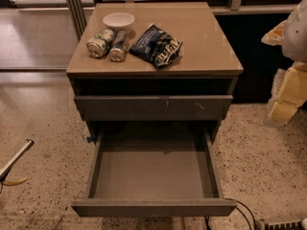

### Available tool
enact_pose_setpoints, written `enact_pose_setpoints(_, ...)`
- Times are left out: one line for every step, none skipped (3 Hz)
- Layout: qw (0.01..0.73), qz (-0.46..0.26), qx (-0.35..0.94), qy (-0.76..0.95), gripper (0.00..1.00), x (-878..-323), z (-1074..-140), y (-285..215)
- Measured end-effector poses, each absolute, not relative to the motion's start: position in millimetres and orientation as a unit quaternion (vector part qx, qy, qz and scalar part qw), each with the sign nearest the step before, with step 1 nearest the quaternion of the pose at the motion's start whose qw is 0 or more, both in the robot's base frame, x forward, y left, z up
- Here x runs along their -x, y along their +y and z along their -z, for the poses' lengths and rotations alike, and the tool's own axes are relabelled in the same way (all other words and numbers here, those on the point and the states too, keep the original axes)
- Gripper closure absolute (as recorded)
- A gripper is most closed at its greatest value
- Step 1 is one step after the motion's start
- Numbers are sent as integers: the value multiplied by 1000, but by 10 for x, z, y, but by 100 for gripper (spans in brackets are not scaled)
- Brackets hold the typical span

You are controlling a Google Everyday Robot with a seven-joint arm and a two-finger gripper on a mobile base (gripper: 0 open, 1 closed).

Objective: Place redbull can into middle drawer

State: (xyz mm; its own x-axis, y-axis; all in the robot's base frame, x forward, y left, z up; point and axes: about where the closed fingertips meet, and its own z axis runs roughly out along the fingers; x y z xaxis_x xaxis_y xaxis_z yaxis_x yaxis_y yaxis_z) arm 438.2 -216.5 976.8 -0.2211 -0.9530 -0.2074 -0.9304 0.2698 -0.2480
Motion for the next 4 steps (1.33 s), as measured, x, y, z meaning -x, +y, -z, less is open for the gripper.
enact_pose_setpoints(160, 35, 603, 781, 0, -4382, -9768, -2165)
enact_pose_setpoints(183, 14, 577, 796, 0, -4485, -9803, -2161)
enact_pose_setpoints(225, -23, 535, 814, 0, -4754, -9840, -2002)
enact_pose_setpoints(268, -70, 478, 834, 0, -5050, -9875, -1633)
